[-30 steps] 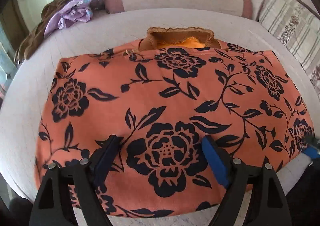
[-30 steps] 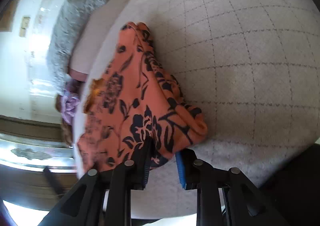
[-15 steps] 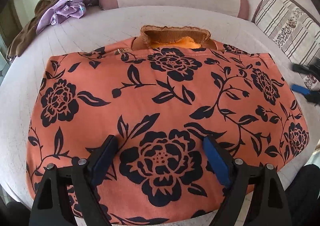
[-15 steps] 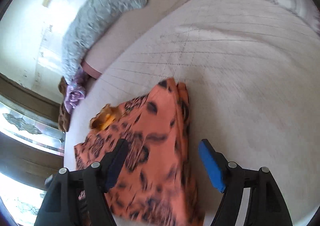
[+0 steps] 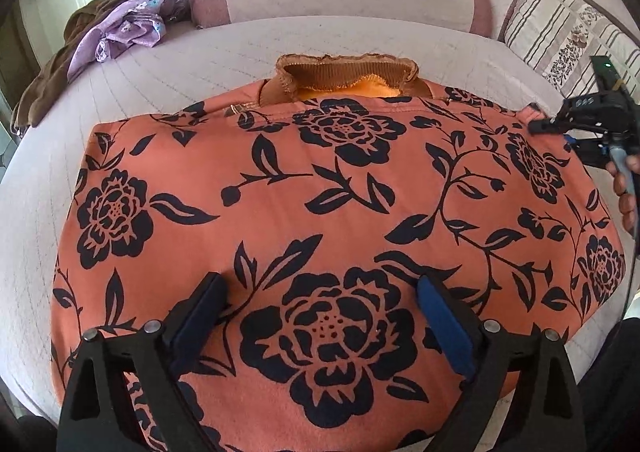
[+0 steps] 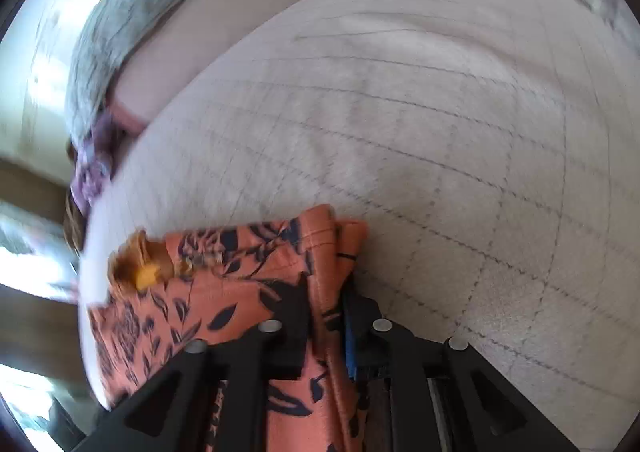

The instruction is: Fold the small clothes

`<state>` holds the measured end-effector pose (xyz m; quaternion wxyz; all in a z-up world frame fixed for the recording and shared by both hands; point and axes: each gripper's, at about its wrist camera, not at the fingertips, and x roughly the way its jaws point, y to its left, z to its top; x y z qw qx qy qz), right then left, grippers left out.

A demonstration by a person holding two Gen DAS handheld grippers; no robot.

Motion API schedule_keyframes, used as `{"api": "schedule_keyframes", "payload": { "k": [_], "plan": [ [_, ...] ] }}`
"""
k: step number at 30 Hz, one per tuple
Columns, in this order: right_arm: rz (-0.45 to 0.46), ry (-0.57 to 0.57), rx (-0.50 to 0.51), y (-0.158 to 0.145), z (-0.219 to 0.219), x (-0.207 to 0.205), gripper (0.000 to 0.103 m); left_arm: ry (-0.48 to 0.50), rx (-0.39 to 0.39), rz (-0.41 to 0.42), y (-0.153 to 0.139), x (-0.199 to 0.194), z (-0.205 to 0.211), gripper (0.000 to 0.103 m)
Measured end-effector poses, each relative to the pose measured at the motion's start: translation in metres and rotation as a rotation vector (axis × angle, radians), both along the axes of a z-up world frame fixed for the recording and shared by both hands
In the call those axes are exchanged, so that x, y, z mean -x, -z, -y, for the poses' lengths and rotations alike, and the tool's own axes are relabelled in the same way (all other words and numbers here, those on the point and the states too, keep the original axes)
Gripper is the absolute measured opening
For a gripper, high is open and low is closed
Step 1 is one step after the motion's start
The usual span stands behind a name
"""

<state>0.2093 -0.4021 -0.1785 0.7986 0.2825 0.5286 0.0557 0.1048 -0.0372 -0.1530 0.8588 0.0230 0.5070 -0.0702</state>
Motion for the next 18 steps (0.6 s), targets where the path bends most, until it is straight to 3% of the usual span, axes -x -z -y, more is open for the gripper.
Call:
{"api": "schedule_keyframes", "payload": {
  "k": [1,3,6,8,11,13,15,17,18],
  "plan": [
    [-0.001,0.021,-0.023,-0.002,0.003,0.002,0.03,0.001,0.002,-0.004,0.0,0.0,0.0,0.097],
    [-0.017,0.047,0.019,-0.016,0.005,0.012,0.057,0.007,-0.003,-0.005,0.0,-0.001,0.0,0.097],
    [0.084,0.047,0.051,-0.054,0.0,0.042,0.059,0.0,0.005,-0.01,-0.001,-0.003,0.0,0.097],
    [0.149,0.04,-0.013,-0.079,-0.004,0.069,0.061,-0.004,0.004,-0.011,-0.001,-0.003,0.001,0.097],
    [0.205,-0.04,-0.086,-0.099,-0.029,0.1,0.074,0.001,0.016,-0.02,-0.003,-0.005,-0.001,0.096],
    [0.208,-0.112,-0.133,-0.093,-0.051,0.118,0.079,-0.006,0.04,-0.032,-0.01,-0.004,-0.006,0.096],
    [0.128,-0.152,-0.14,-0.059,-0.069,0.123,0.081,-0.04,0.1,0.008,-0.028,0.004,-0.021,0.096],
    [0.009,-0.116,-0.101,-0.02,-0.071,0.122,0.08,-0.085,0.142,0.074,-0.048,0.017,-0.043,0.096],
    [0.042,-0.092,-0.132,-0.011,-0.067,0.127,0.08,-0.115,0.158,0.106,-0.057,0.025,-0.057,0.096]
  ]
}}
